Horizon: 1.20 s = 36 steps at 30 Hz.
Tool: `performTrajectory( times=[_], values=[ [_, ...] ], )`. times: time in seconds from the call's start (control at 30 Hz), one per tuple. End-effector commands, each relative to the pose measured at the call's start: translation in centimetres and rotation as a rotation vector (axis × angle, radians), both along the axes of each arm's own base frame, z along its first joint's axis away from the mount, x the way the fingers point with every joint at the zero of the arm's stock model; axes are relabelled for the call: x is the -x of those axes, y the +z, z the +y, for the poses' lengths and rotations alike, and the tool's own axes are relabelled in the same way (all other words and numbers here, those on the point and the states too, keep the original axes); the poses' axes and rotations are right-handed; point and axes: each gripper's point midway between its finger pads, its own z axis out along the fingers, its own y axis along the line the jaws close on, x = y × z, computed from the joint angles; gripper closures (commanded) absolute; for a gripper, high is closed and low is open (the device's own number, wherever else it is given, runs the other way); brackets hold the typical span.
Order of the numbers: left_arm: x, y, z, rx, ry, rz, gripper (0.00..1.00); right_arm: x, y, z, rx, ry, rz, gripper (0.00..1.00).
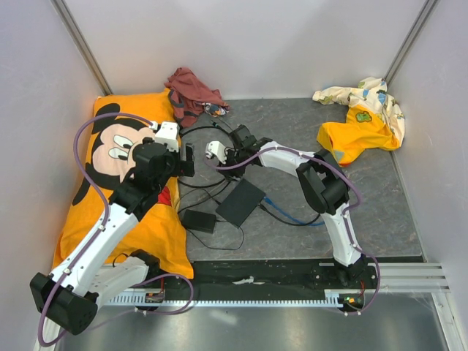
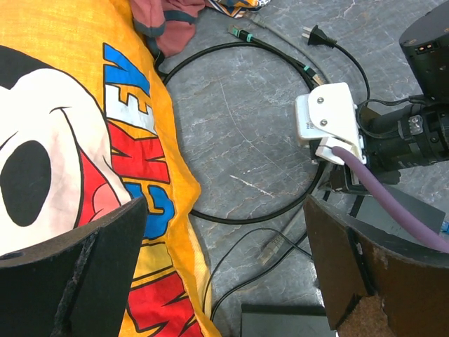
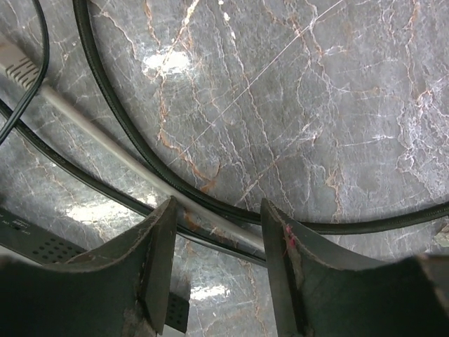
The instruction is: Insert the plug into the switch port
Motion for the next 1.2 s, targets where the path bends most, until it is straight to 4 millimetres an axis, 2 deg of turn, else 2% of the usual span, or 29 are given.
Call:
performTrajectory(
  times=[0.0,0.13,0.2,0.23,0.27,0.33,0.37,0.4,0.43,0.5,0.73,0.87,0.97,1.0,1.03,1.1,1.17],
  values=[
    [-0.3,0.9,0.3,-0.017,0.002,-0.042,0.01,-0.2,-3.2,-2.7,0.169,-0.039,0.013,0.46],
    [-0.3,0.9,0.3,-0.014,-0.002,-0.040,0.01,-0.4,-3.7,-4.7,0.243,-0.121,0.006,0.71],
    [-0.3,0.9,0.3,-0.013,-0.004,-0.041,0.01,-0.7,-3.6,-5.4,0.238,-0.177,0.026,0.78],
    [-0.3,0.9,0.2,-0.013,-0.005,-0.041,0.01,-1.1,-2.9,-5.5,0.219,-0.202,0.017,0.83],
    [-0.2,0.9,0.3,-0.012,-0.003,-0.040,0.01,-1.0,-2.9,-6.0,0.216,-0.225,0.024,0.85],
    [-0.2,1.0,0.3,-0.010,-0.003,-0.043,0.01,-2.0,-1.5,-6.4,0.168,-0.285,-0.002,0.88],
    [-0.2,1.0,0.3,-0.008,-0.002,-0.044,0.01,-1.9,-1.6,-7.1,0.169,-0.308,-0.003,0.90],
    [-0.2,1.0,0.3,-0.007,-0.005,-0.042,0.01,-2.6,-0.6,-7.6,0.149,-0.342,-0.025,0.94],
    [-0.2,1.0,0.2,-0.005,-0.007,-0.042,0.01,-3.1,-0.4,-7.8,0.118,-0.381,-0.028,1.00],
    [-0.2,1.0,0.2,-0.001,-0.010,-0.042,0.01,-4.1,0.6,-8.4,0.075,-0.435,-0.044,1.00],
    [-0.2,0.9,0.3,-0.002,-0.005,-0.039,0.01,-6.9,3.0,-8.7,-0.014,-0.561,-0.143,1.00],
    [-0.2,0.8,0.1,0.006,-0.010,-0.034,0.01,-7.5,4.4,-8.4,-0.064,-0.597,-0.157,1.00],
    [-0.2,0.8,0.0,0.015,-0.016,-0.033,0.01,-7.6,4.2,-9.3,-0.041,-0.649,-0.154,0.82],
    [-0.2,0.9,-0.2,0.022,-0.023,-0.033,0.01,-7.4,4.4,-9.4,-0.043,-0.656,-0.148,0.69],
    [-0.2,0.8,-0.3,0.023,-0.026,-0.029,0.01,-7.0,4.2,-9.6,-0.036,-0.656,-0.142,0.64],
    [-0.2,0.7,-0.4,0.026,-0.031,-0.027,0.01,-6.2,5.3,-8.8,-0.065,-0.600,-0.136,0.56],
    [-0.2,0.6,-0.5,0.028,-0.035,-0.023,0.01,-5.8,5.8,-8.2,-0.076,-0.563,-0.141,0.54]
  ],
)
